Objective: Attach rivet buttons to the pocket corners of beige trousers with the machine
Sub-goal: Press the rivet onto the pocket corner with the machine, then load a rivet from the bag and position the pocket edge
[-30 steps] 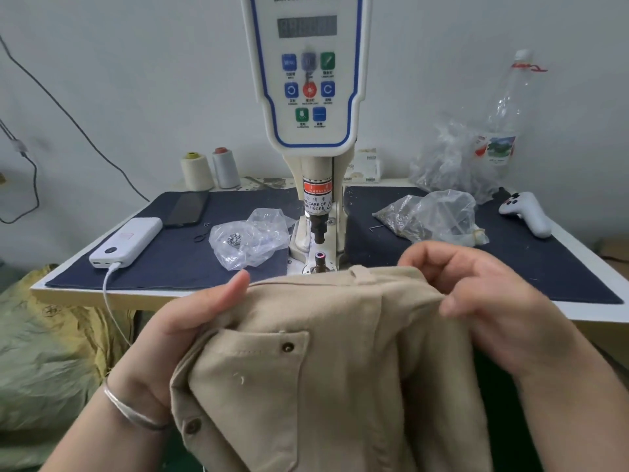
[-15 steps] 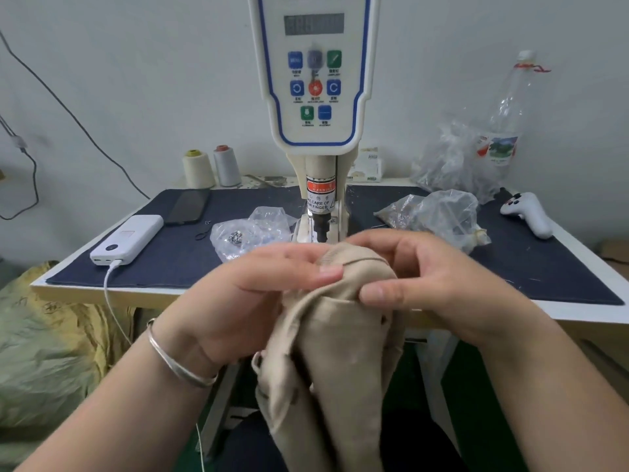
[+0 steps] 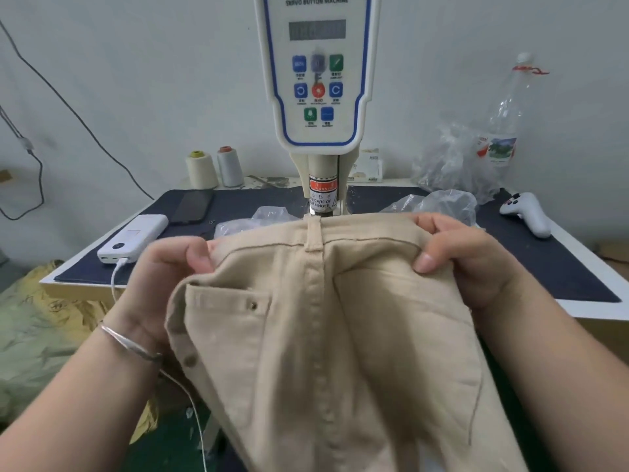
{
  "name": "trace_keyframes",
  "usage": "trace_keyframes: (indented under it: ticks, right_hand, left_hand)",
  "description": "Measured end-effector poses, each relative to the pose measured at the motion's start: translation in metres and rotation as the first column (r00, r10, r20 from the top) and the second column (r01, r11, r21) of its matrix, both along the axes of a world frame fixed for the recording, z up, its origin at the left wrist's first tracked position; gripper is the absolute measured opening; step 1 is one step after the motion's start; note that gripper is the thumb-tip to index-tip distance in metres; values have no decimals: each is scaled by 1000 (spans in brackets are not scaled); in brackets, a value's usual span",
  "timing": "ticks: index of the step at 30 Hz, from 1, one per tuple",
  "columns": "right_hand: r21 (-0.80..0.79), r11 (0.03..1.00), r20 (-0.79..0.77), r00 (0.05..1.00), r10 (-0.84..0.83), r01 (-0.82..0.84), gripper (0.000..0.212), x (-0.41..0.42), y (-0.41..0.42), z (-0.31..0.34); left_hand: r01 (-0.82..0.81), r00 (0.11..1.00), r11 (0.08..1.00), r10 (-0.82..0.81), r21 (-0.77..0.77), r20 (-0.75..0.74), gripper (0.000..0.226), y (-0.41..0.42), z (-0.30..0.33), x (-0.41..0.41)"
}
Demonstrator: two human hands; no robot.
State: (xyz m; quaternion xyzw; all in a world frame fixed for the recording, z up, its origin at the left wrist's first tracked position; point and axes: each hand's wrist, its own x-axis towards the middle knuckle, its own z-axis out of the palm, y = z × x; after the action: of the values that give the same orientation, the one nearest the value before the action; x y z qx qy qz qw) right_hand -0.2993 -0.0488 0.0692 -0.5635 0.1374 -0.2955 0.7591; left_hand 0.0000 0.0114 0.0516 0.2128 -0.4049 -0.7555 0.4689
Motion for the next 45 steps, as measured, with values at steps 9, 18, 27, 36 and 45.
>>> trace_keyframes:
  ticks: [9,18,27,36,45]
  right_hand:
    - [28,997,-130,989,-63,67,38,34,8,2]
    - [129,987,-338,940,-48,97,28,17,-13,-10]
    - [-681,374,-299,226,-927,630,16,-19,-64,-60]
    - [-731,110,-235,-97,-967,674,39,-98,-142,-57]
    - [-851,514,-503,-110,-857,-112,29,-76,-186,-64]
  left_hand:
    - [201,801,953,-28,-225,598,81,5,4,-43]
    - [99,846,995,-97,24,525,41,-3,-16,-54]
    - [-99,943,983,43,157,330,52,-23,-50,-57]
    - [-89,948,979,25,186,319,53,-32,-59,-53]
    - [-47,954,980,-12,193,298,52,-36,-65,-54]
